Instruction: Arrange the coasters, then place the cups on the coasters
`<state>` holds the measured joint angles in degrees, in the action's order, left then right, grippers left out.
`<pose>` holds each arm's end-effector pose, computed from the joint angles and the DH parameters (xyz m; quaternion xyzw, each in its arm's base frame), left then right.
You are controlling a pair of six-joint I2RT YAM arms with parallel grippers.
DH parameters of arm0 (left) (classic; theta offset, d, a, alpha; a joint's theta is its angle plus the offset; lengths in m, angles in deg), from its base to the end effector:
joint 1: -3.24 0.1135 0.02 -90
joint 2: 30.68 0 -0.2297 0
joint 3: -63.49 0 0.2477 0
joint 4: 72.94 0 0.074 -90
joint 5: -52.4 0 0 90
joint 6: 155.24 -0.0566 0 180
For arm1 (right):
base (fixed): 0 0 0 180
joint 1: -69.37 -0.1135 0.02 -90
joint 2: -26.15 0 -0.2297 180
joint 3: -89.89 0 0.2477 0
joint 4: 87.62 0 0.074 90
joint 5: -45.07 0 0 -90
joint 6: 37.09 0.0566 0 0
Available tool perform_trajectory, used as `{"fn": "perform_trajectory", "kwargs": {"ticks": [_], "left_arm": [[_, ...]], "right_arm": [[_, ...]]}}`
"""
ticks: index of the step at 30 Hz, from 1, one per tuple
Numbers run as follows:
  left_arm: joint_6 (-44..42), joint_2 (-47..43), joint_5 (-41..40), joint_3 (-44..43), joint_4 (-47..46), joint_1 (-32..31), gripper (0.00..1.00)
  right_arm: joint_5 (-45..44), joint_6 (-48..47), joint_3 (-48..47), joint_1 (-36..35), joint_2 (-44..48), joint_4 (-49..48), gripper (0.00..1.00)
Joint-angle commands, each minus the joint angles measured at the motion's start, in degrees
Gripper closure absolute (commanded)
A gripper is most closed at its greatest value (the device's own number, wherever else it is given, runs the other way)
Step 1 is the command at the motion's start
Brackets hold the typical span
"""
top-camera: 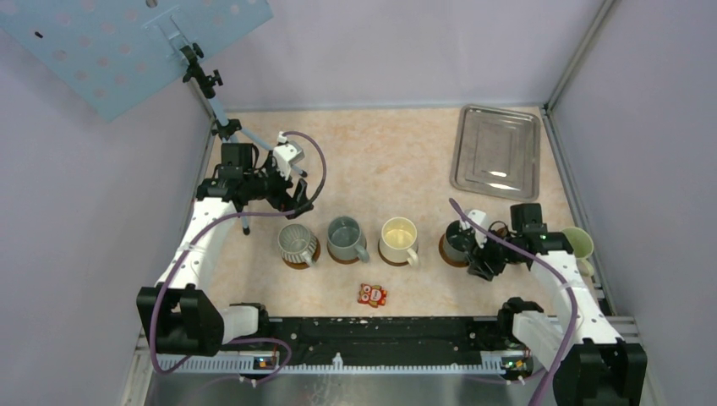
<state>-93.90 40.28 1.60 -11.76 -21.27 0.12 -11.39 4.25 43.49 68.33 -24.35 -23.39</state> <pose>0.2695 -0.0505 0.2624 0.3575 0.8107 -0.2291 0.4030 0.1651 0.0343 0.1604 -0.4444 0.8305 0.1866 0.2791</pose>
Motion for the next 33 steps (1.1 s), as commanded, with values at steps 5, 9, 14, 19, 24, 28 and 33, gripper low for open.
{"fn": "perform_trajectory", "kwargs": {"ticks": [5, 9, 14, 19, 24, 28, 33], "left_arm": [[-0.53, -1.15, 0.6, -0.37, -1.01, -0.14, 0.01], [-0.93, -1.35, 0.36, -0.55, -0.57, -0.14, 0.01], [-1.15, -1.29, -0.22, -0.94, 0.25, -0.14, 0.01], [-1.16, -0.38, -1.3, -1.96, 1.51, -0.14, 0.01], [-0.24, 1.22, -2.19, -3.63, 2.97, -0.14, 0.01], [1.04, 4.15, -4.03, -6.41, 5.63, -0.14, 0.01], [2.86, 8.96, -6.19, -11.26, 9.27, -0.18, 0.01]], "right_arm": [[-1.06, 3.54, -5.91, -0.81, 0.47, -0.47, 0.41], [-1.32, 3.98, -8.39, -0.81, 2.33, 1.13, 0.37], [-1.63, 4.67, -11.92, -0.81, 3.38, 2.05, 0.33], [-0.99, 6.67, -16.46, -0.81, 1.34, 2.36, 0.33], [1.11, 10.94, -20.92, -0.81, -1.12, -0.42, 0.33], [1.31, 14.34, -25.3, -0.81, -4.93, -3.9, 0.33], [-2.04, 19.32, -30.08, -0.87, -12.02, -8.54, 0.33]]}}
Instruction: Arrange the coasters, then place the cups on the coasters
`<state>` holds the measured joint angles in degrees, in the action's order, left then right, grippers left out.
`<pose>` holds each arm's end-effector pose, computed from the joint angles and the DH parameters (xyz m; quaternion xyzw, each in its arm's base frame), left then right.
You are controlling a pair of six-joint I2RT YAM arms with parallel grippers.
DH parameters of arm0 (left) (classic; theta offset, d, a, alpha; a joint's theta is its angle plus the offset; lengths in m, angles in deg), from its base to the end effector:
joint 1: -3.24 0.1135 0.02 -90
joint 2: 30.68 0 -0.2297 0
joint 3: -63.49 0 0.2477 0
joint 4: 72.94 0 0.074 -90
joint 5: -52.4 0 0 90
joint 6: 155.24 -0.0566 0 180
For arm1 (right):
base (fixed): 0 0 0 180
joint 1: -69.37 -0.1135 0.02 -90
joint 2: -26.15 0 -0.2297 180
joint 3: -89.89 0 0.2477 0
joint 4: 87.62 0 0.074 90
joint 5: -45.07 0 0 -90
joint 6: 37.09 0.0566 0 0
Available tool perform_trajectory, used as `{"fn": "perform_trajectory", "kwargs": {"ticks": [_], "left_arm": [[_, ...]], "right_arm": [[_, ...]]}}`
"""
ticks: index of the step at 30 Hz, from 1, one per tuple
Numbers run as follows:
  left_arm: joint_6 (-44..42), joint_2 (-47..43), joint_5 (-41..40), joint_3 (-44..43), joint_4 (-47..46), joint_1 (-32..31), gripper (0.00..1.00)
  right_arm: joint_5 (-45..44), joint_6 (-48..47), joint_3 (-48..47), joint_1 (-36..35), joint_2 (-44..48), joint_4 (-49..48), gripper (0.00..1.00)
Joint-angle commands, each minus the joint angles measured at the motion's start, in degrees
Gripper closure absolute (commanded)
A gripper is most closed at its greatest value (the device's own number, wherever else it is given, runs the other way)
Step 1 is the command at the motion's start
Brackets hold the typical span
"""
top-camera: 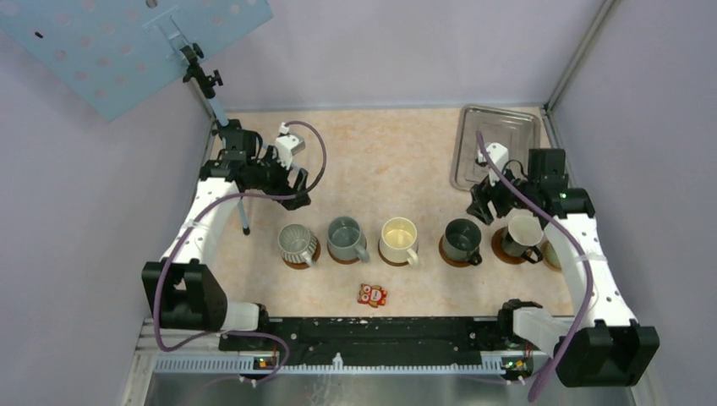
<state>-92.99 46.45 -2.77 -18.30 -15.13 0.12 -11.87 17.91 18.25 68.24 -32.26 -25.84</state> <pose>0.2858 -0.0480 0.2612 0.3321 0.8474 -0.2131 0.3552 0.2205 0.0352 0.2748 -0.3738 0.8212 0.1557 0.4021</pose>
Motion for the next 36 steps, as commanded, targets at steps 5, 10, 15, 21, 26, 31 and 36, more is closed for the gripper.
{"fn": "perform_trajectory", "kwargs": {"ticks": [5, 10, 15, 21, 26, 31, 36], "left_arm": [[2.37, 4.0, -1.02, -5.73, 2.59, -0.14, 0.01], [2.43, 3.03, -0.84, -4.47, -1.11, -0.18, 0.01], [2.98, 3.72, -1.87, -4.69, -1.43, -0.18, 0.01], [2.67, 3.09, -3.72, -3.93, -1.6, -0.18, 0.01], [2.01, 2.42, -5.22, -3.49, -1.77, -0.16, 0.01], [2.0, 2.15, -6.24, -3.24, -1.69, -0.17, 0.01], [2.0, 1.89, -6.86, -2.56, -1.78, -0.18, 0.01]], "right_arm": [[-9.18, 15.22, -10.69, -0.81, -14.04, -14.47, 0.37], [-19.12, 22.96, -17.89, -2.42, -26.28, -21.86, 0.39], [-29.76, 30.61, -25.54, -5.04, -39.44, -26.09, 0.36], [-41.59, 37.1, -34.79, -8.28, -52.57, -25.83, 0.36], [-43.58, 37.54, -39.08, -8.92, -60.13, -26.55, 0.42], [-46.32, 36.71, -41.63, -8.91, -65.61, -27.56, 0.49], [-45.83, 36.67, -43.88, -8.96, -69.42, -27.9, 0.56]]}}
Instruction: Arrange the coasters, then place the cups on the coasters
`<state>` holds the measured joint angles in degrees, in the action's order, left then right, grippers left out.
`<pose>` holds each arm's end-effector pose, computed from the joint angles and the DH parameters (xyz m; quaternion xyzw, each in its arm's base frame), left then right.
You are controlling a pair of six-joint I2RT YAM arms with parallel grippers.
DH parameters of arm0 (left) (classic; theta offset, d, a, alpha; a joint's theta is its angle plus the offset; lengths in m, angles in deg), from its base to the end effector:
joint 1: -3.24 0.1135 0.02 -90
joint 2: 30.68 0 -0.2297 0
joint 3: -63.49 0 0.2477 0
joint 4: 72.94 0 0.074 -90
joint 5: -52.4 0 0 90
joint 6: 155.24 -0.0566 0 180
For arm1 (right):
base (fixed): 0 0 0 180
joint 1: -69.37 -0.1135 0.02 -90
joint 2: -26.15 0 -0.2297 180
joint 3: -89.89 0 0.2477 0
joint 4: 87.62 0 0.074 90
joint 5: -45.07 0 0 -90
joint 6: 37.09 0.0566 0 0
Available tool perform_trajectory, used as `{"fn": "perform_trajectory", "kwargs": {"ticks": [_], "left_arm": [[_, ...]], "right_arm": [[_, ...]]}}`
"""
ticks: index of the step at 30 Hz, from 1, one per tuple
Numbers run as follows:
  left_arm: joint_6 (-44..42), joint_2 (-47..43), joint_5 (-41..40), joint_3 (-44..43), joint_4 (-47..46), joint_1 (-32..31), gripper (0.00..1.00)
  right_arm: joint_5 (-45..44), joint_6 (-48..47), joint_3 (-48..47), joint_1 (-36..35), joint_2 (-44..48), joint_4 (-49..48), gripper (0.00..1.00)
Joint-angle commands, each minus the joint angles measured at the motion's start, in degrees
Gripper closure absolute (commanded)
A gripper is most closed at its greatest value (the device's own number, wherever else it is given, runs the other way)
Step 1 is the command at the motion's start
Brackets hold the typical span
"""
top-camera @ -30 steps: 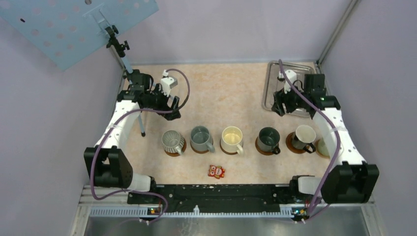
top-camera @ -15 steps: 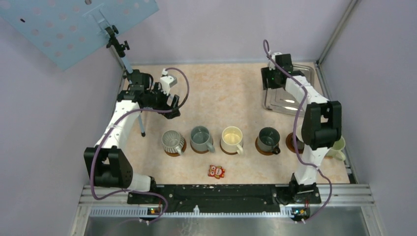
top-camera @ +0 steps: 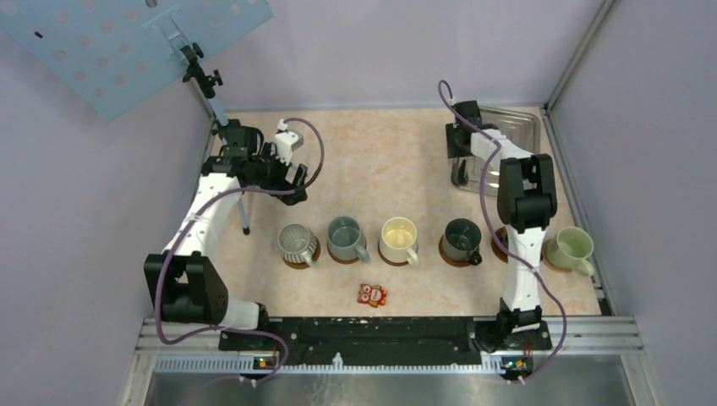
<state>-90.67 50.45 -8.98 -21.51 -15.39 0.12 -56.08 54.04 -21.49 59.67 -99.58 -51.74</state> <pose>0.3030 -0.0437 0.2575 0.3017 0.8733 -0.1720 0.3417 0.4720 0.0696 0.1390 -0.0370 0.9358 -0.0590 0.3456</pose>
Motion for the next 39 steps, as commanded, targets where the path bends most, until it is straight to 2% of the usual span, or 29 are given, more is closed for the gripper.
{"fn": "perform_trajectory", "kwargs": {"ticks": [1, 5, 9, 13, 19, 22, 25, 32, 35, 39], "left_arm": [[-0.44, -2.08, -0.74, 0.65, -1.53, -0.14, 0.01], [-0.65, -1.66, -1.47, 0.24, -1.44, -0.15, 0.01], [-0.67, -1.35, -2.16, -0.21, -1.0, -0.14, 0.01], [-0.91, -1.58, -2.36, 0.06, -0.9, -0.15, 0.01], [-1.11, -2.12, -1.92, 0.78, -1.21, -0.14, 0.01], [-1.17, -2.45, -1.45, 1.2, -1.53, -0.14, 0.01], [-1.21, -2.75, -0.95, 1.5, -1.92, -0.14, 0.01], [-1.37, -3.45, 0.57, 2.65, -2.91, -0.14, 0.01], [-1.52, -3.6, 1.08, 3.0, -3.01, -0.14, 0.01], [-1.71, -3.67, 1.69, 2.87, -3.1, -0.14, 0.01]], "right_arm": [[-1.46, 0.57, -4.56, -0.33, -2.8, -1.86, 0.58], [-0.04, 0.31, -4.94, -0.34, -4.27, -1.35, 0.65], [4.09, -0.74, -4.18, -0.33, -4.26, 1.14, 0.86], [11.68, -4.8, -4.3, -0.33, -3.79, 7.28, 1.0], [22.18, -15.76, 2.29, -0.52, 2.35, 10.2, 1.0], [26.6, -25.7, 5.65, -0.71, 5.25, 13.6, 1.0], [31.02, -38.23, 8.17, -0.76, 7.85, 21.26, 1.0], [32.18, -64.88, 21.55, -0.68, 16.78, 25.03, 1.0], [32.18, -70.75, 22.78, -0.72, 17.69, 25.35, 1.0], [34.17, -75.76, 19.61, -1.31, 15.66, 27.96, 1.0]]}}
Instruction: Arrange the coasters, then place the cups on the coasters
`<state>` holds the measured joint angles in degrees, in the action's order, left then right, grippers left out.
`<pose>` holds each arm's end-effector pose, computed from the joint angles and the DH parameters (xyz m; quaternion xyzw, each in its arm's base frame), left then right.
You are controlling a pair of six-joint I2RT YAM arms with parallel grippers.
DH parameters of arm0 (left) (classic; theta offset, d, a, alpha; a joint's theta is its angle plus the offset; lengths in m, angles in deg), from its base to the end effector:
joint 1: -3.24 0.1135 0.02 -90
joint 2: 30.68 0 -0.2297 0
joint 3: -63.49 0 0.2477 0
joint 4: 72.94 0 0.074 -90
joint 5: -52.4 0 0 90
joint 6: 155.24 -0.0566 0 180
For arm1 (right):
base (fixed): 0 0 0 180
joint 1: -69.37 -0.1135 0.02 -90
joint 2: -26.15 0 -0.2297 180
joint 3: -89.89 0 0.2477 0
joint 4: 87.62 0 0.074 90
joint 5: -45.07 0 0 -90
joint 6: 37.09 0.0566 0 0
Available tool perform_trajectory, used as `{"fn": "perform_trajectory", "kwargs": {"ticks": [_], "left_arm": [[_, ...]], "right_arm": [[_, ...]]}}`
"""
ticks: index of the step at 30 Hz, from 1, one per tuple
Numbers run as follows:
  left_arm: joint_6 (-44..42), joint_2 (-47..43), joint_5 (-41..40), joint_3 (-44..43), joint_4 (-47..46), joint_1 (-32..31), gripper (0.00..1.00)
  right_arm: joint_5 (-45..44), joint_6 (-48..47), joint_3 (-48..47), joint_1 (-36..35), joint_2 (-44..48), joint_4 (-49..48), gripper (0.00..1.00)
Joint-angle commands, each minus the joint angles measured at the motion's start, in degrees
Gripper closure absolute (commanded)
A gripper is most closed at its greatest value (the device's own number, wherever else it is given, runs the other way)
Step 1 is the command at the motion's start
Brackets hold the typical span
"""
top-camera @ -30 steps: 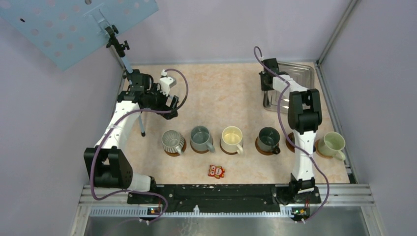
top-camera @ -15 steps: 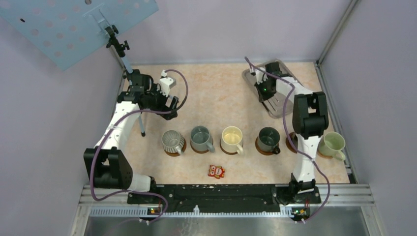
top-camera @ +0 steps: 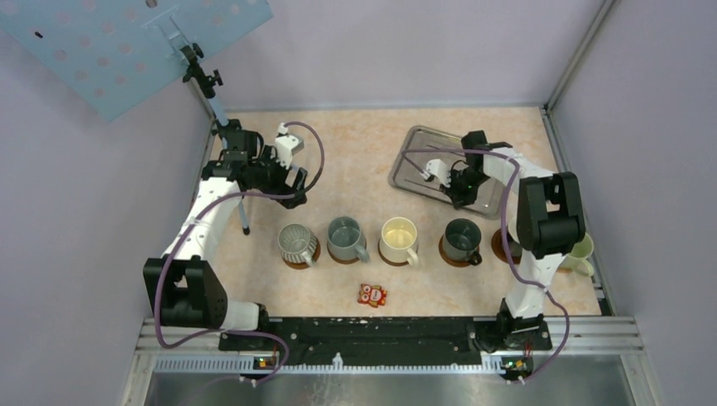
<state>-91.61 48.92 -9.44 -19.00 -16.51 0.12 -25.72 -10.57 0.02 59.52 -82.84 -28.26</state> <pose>0.2977 -0.0430 0.2523 0.3081 0.8716 -0.1652 0.3438 0.3458 0.0789 0.1247 -0.5992 0.7769 0.1035 0.1632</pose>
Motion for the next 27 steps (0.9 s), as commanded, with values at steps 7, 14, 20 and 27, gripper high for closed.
{"fn": "perform_trajectory", "kwargs": {"ticks": [7, 14, 20, 27], "left_arm": [[-0.8, -2.18, 1.61, -0.6, -1.68, -0.18, 0.01], [-0.58, -2.78, 1.36, -0.67, -1.04, -0.19, 0.01], [0.53, -1.9, 1.08, -2.06, -0.21, -0.15, 0.01], [0.47, 0.39, 2.12, -7.07, 2.11, -0.23, 0.01]], "right_arm": [[2.47, -21.46, -3.55, -3.03, -3.09, 7.23, 1.0], [5.64, -16.06, -7.9, -3.19, -3.53, 8.63, 0.95], [8.13, -3.19, -10.91, -3.19, 0.12, 2.7, 0.67], [11.18, 7.17, -12.88, -3.1, 9.06, -1.16, 0.45]]}}
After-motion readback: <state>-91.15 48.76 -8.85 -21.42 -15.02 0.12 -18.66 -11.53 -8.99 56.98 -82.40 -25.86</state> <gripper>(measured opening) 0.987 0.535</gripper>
